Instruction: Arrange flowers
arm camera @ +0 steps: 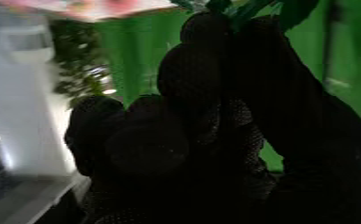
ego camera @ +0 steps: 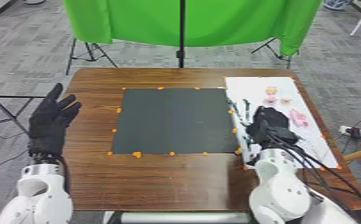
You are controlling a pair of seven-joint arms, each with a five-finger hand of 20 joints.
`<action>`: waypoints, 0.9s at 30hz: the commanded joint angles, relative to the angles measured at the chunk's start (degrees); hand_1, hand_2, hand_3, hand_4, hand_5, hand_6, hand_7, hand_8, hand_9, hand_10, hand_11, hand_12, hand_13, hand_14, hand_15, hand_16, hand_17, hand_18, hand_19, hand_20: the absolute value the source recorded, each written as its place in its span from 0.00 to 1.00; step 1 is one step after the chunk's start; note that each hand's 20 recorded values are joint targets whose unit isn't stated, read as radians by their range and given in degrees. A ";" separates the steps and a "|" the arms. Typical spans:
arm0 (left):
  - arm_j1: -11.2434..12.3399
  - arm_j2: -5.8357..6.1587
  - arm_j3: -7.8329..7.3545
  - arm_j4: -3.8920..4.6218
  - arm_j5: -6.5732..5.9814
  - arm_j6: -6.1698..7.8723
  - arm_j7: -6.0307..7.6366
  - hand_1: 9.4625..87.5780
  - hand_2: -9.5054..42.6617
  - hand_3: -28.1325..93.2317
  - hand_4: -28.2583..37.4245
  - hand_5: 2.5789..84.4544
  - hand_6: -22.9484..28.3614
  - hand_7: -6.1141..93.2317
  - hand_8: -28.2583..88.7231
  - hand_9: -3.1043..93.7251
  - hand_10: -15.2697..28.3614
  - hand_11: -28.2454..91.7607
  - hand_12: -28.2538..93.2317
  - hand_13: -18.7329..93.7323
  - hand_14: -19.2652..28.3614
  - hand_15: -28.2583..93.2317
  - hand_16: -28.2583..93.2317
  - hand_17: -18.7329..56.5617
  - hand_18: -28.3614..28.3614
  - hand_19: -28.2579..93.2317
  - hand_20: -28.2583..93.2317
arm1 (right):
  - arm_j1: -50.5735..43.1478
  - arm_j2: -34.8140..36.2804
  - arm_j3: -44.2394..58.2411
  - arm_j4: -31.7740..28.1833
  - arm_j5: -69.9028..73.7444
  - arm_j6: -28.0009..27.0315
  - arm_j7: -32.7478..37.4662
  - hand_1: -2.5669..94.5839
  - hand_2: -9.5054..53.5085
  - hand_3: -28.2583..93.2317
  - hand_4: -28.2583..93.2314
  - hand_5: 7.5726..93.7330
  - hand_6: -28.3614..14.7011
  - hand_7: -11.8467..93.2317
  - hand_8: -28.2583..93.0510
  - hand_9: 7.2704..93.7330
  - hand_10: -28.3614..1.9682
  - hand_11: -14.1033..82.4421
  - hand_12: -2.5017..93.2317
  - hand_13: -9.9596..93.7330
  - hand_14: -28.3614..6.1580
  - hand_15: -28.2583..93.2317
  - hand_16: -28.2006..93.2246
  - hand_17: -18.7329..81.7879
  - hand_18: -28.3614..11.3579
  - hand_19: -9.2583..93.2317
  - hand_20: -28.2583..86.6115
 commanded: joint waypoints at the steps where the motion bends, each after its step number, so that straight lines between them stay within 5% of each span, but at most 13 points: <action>1: 2.55 1.87 -0.71 -1.48 -1.40 2.69 1.39 0.15 0.32 0.90 0.00 0.38 0.58 0.13 0.17 0.36 0.77 0.42 0.31 0.33 0.95 0.67 0.14 0.11 0.97 0.66 0.25 | 15.80 -14.10 -10.59 4.12 3.06 -1.88 -9.72 0.60 0.00 0.85 0.01 0.88 0.52 0.47 0.37 0.88 0.53 0.71 0.35 0.89 0.57 0.86 0.45 0.76 0.25 1.00 0.58; 5: 2.20 4.52 0.10 -2.04 -2.49 4.25 2.93 0.15 0.32 0.90 0.00 0.38 0.58 0.13 0.17 0.36 0.77 0.42 0.31 0.33 0.95 0.67 0.14 0.11 0.97 0.66 0.25 | 22.00 -22.40 -15.40 11.31 3.16 -3.16 -14.33 0.60 0.00 0.84 0.02 0.88 0.52 0.47 0.37 0.88 0.54 0.71 0.35 0.90 0.57 0.86 0.45 0.76 0.26 1.00 0.59; 7: -0.30 5.77 1.68 -1.39 -2.26 4.03 2.40 0.15 0.32 0.90 0.00 0.38 0.58 0.13 0.17 0.36 0.77 0.42 0.31 0.33 0.95 0.67 0.14 0.11 0.97 0.66 0.25 | 22.32 -25.36 -15.04 12.98 5.27 -4.71 -14.43 0.60 0.00 0.84 0.02 0.88 0.52 0.47 0.37 0.88 0.53 0.72 0.35 0.90 0.57 0.86 0.45 0.77 0.26 1.00 0.59; 9: -2.09 5.56 2.48 -1.00 -1.11 2.98 0.10 0.15 0.32 0.90 0.00 0.38 0.58 0.13 0.17 0.36 0.78 0.42 0.31 0.33 0.95 0.67 0.14 0.11 0.97 0.66 0.25 | 20.66 -29.02 -13.34 15.68 3.10 -7.07 -16.49 0.59 0.00 0.84 0.02 0.89 0.52 0.46 0.37 0.88 0.54 0.72 0.34 0.90 0.57 0.86 0.45 0.77 0.26 1.00 0.59; 11: -1.30 6.46 2.62 -1.58 -1.92 4.58 1.51 0.15 0.32 0.90 0.00 0.38 0.57 0.13 0.17 0.36 0.77 0.42 0.31 0.33 0.95 0.67 0.14 0.11 0.97 0.66 0.25 | 20.76 -32.67 -13.24 19.38 2.20 -9.66 -19.63 0.59 0.00 0.84 0.02 0.89 0.52 0.46 0.37 0.89 0.54 0.72 0.34 0.90 0.57 0.86 0.44 0.77 0.27 1.00 0.59; 15: -3.15 6.39 3.74 -1.22 -1.11 4.31 -0.10 0.15 0.32 0.90 0.00 0.38 0.58 0.13 0.17 0.36 0.77 0.42 0.31 0.33 0.95 0.67 0.14 0.11 0.97 0.66 0.25 | 21.07 -36.20 -14.34 24.68 1.63 -11.81 -20.67 0.59 0.00 0.83 0.03 0.89 0.52 0.46 0.37 0.89 0.54 0.72 0.34 0.90 0.58 0.86 0.44 0.77 0.27 1.00 0.59; 18: -3.99 7.84 4.86 -1.65 -1.78 5.34 1.07 0.15 0.32 0.90 0.00 0.38 0.58 0.13 0.17 0.36 0.77 0.42 0.31 0.33 0.95 0.67 0.14 0.11 0.97 0.66 0.25 | 21.84 -37.56 -15.56 27.57 2.07 -13.64 -20.81 0.59 0.00 0.83 0.03 0.89 0.52 0.46 0.37 0.89 0.54 0.72 0.34 0.90 0.58 0.86 0.44 0.77 0.27 1.00 0.59; 19: -6.91 7.70 6.00 -0.17 -1.33 3.72 0.73 0.15 0.32 0.90 0.00 0.38 0.58 0.13 0.17 0.36 0.77 0.42 0.31 0.33 0.95 0.67 0.14 0.11 0.97 0.66 0.25 | 24.34 -36.45 -17.79 28.72 4.17 -11.79 -18.01 0.59 0.00 0.83 0.03 0.89 0.52 0.46 0.36 0.89 0.54 0.72 0.34 0.90 0.59 0.86 0.44 0.77 0.27 1.00 0.59; 23: -8.91 9.28 7.85 0.54 -2.76 4.16 3.64 0.15 0.32 0.90 0.00 0.38 0.58 0.13 0.17 0.36 0.77 0.42 0.31 0.33 0.95 0.67 0.14 0.11 0.97 0.66 0.25 | 27.34 -36.90 -20.54 32.52 5.85 -12.85 -16.24 0.59 0.00 0.82 0.03 0.90 0.52 0.46 0.35 0.89 0.54 0.73 0.33 0.91 0.59 0.86 0.45 0.78 0.26 1.00 0.59; 25: -10.66 8.59 7.88 1.28 -2.49 3.76 2.99 0.15 0.32 0.90 0.00 0.38 0.58 0.13 0.17 0.36 0.77 0.42 0.31 0.33 0.95 0.67 0.14 0.11 0.97 0.66 0.25 | 27.22 -38.50 -18.96 34.51 5.79 -14.89 -16.59 0.59 0.00 0.82 0.02 0.90 0.53 0.46 0.35 0.89 0.53 0.74 0.32 0.91 0.59 0.86 0.45 0.78 0.26 1.00 0.60; 27: -10.92 9.06 8.14 1.23 -2.97 3.82 4.05 0.15 0.32 0.90 0.00 0.38 0.58 0.13 0.17 0.36 0.77 0.42 0.31 0.33 0.95 0.67 0.14 0.11 0.97 0.66 0.25 | 27.59 -38.33 -19.54 34.92 6.75 -14.36 -15.53 0.59 0.00 0.82 0.02 0.90 0.53 0.46 0.34 0.89 0.54 0.75 0.32 0.91 0.60 0.86 0.45 0.78 0.26 1.00 0.60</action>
